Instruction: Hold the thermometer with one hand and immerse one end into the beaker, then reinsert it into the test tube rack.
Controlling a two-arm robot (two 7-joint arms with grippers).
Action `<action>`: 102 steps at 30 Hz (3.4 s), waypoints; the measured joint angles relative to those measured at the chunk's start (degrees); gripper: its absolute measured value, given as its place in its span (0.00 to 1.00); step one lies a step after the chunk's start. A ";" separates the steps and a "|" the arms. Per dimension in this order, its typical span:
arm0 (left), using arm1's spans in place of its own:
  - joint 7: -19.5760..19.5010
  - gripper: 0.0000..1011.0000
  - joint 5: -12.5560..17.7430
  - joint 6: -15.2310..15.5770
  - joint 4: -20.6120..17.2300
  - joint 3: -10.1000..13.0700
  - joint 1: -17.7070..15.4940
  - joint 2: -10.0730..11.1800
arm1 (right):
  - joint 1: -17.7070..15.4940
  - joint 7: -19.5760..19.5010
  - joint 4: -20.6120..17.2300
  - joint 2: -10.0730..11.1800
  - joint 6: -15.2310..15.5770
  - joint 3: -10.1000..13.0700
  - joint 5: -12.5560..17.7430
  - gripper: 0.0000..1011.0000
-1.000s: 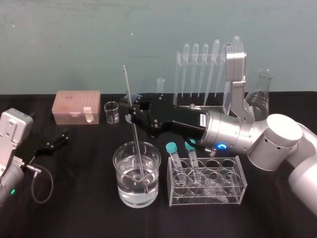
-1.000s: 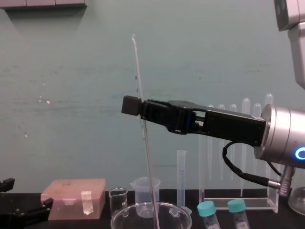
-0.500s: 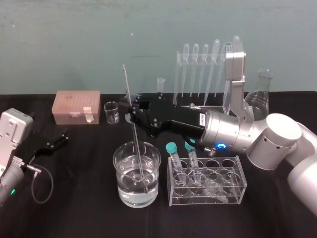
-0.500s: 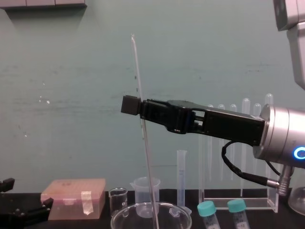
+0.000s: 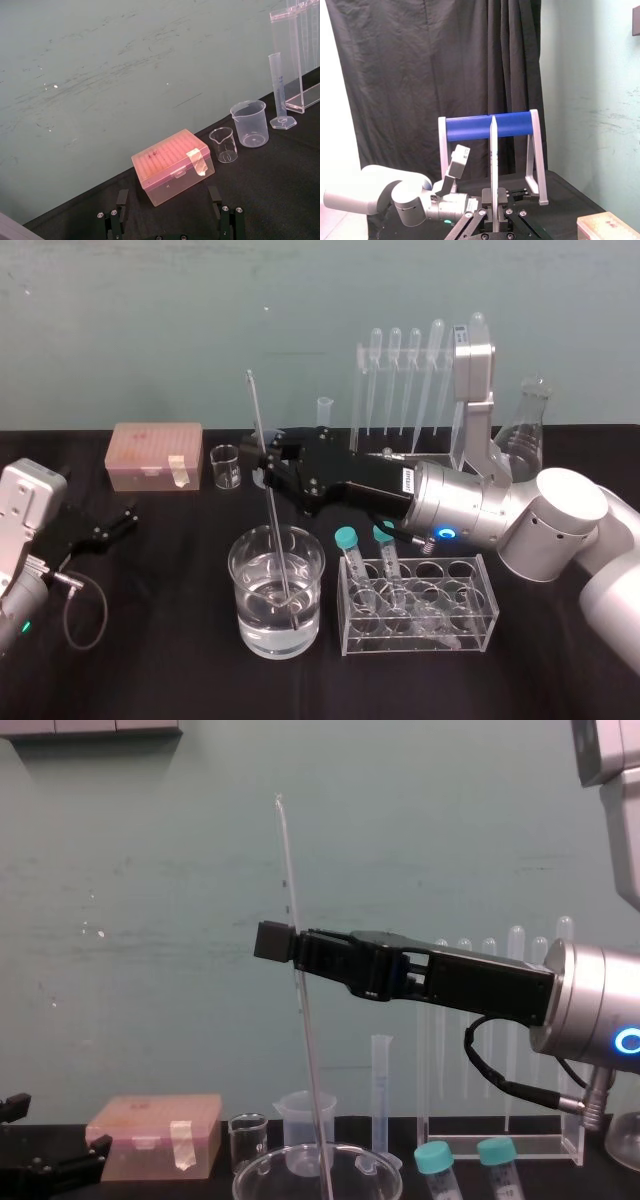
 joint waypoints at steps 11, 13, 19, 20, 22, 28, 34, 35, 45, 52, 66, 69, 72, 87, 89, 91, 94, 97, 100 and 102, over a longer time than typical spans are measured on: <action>0.00 1.00 0.00 0.00 0.00 0.00 0.00 0.00 | 0.15 0.07 0.26 -0.11 0.00 -0.06 0.01 0.06; 0.00 1.00 0.00 0.00 0.00 0.00 0.00 0.00 | 0.18 0.10 0.35 -0.13 0.00 -0.06 0.01 0.06; 0.00 1.00 0.00 0.00 0.00 0.00 0.00 0.00 | 0.39 0.21 0.59 -0.23 -0.02 -0.05 0.01 0.06; 0.00 1.00 0.00 0.00 0.00 0.00 0.00 0.00 | 0.41 0.24 0.63 -0.24 -0.02 -0.05 0.01 0.06; 0.00 1.00 0.00 0.00 0.00 0.00 0.00 0.00 | 0.53 0.31 0.78 -0.28 -0.04 -0.05 0.01 0.06; 0.00 1.00 0.00 0.00 0.00 0.00 0.00 0.00 | 0.64 0.41 0.97 -0.38 -0.07 -0.06 0.00 0.06; 0.00 1.00 0.00 0.00 0.00 0.00 0.00 0.00 | 0.64 0.42 1.04 -0.44 -0.09 -0.14 -0.04 0.06; 0.00 1.00 0.00 0.00 0.00 0.00 0.00 0.00 | 0.61 0.40 1.01 -0.43 -0.08 -0.16 -0.05 0.06; 0.00 1.00 0.00 0.00 0.00 0.00 0.00 0.00 | 0.46 0.36 0.94 -0.48 -0.06 -0.21 -0.06 0.06; 0.00 1.00 0.00 0.00 0.00 0.00 0.00 0.00 | 0.27 0.36 0.75 -0.37 -0.06 -0.18 -0.03 0.06; 0.00 1.00 0.00 0.00 0.00 0.00 0.00 0.00 | 0.24 0.34 0.66 -0.34 0.00 -0.14 0.04 0.06; 0.00 1.00 0.00 0.00 0.00 0.00 0.00 0.00 | 0.23 0.29 0.51 -0.34 0.03 -0.14 0.05 0.06; 0.00 1.00 0.00 0.00 0.00 0.00 0.00 0.00 | 0.18 0.18 0.36 -0.31 0.08 -0.14 0.06 0.06; 0.00 1.00 0.00 0.00 0.00 0.00 0.00 0.00 | 1.74 1.52 -2.13 0.27 0.94 1.32 2.65 0.06; 0.00 1.00 0.00 0.00 0.00 0.00 0.00 0.00 | 2.71 2.13 -3.13 0.55 1.39 2.02 3.96 0.06; 0.00 1.00 0.00 0.00 0.00 0.00 0.00 0.00 | 3.51 2.50 -3.91 0.78 1.69 2.59 4.97 0.06; 0.00 1.00 0.00 0.00 0.00 0.00 0.01 0.00 | 5.03 2.91 -5.14 1.28 1.95 3.89 6.70 0.06; 0.00 1.00 0.00 0.00 0.00 0.00 0.00 0.00 | 6.44 2.53 -6.20 2.15 1.10 5.58 7.63 0.06; 0.00 1.00 0.00 0.00 0.00 0.00 0.00 0.00 | 7.18 0.53 -6.76 3.49 -0.40 7.58 7.63 0.06; 0.00 1.00 0.00 0.00 0.00 0.00 0.00 0.00 | 7.16 -1.35 -7.12 4.74 -1.38 9.12 7.30 0.06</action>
